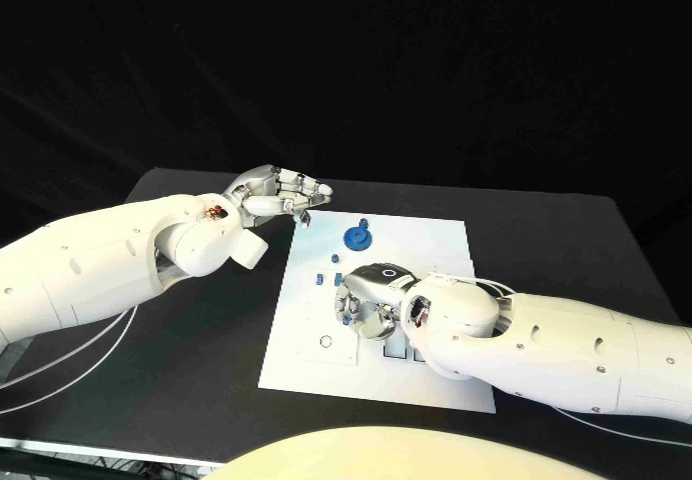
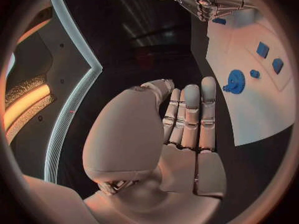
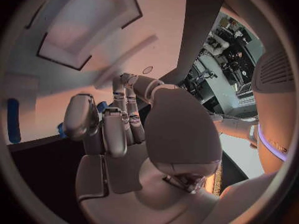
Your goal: Assemble the parts on the task board
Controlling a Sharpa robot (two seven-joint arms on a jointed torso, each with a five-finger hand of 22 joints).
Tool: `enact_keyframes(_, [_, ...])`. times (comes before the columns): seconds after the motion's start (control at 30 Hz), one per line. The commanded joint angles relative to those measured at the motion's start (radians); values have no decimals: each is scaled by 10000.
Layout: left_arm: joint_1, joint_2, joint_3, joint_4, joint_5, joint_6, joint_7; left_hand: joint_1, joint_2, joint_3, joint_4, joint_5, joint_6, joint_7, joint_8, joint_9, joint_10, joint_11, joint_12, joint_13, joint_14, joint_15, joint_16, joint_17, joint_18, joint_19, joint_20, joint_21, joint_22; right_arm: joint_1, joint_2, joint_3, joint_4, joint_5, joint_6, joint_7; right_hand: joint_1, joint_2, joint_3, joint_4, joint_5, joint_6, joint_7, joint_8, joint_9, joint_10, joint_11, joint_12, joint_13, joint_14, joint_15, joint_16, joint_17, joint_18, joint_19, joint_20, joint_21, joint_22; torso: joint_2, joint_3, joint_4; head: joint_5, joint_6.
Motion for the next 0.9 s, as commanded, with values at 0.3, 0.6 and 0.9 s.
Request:
enact_keyframes(0.3, [12,3,7,16,21,171,7,-129,-7,43,-38,-49,-55,-3,52,16,-81,-13,40,3,-15,70,49,-13,78,21,55,-36,-12,-18,-40,-19,-65,30,143,29,-350,-139,-153,-5,59,-1196,214,-761,-192,-744,120,-432,-22,343,235,-137,-199,140,-268,195,-499,260,-1,3,2,6,33])
enact_keyframes(0.6, [12,-9,6,17,19,201,-32,-129,-7,43,-38,-49,-55,-3,52,16,-81,-13,40,3,-15,70,49,-13,78,21,55,-36,-12,-10,-255,-18,110,36,-249,-49,-469,-297,-291,8,27,-1630,256,-1011,-235,-1316,188,-487,-78,245,289,-313,-519,212,-409,258,-887,84,0,4,-1,3,63])
enact_keyframes(0.9, [12,-47,5,-11,15,233,-87,-156,-12,56,-66,-56,-77,9,64,31,-160,2,33,-4,-22,79,50,-16,76,26,59,-43,-20,257,-1106,12,814,145,-484,-181,-548,-387,-461,47,369,-1526,266,-952,-162,-1597,237,-307,-58,178,334,-454,-750,244,-475,307,-1117,-20,-6,-1,-9,-31,103])
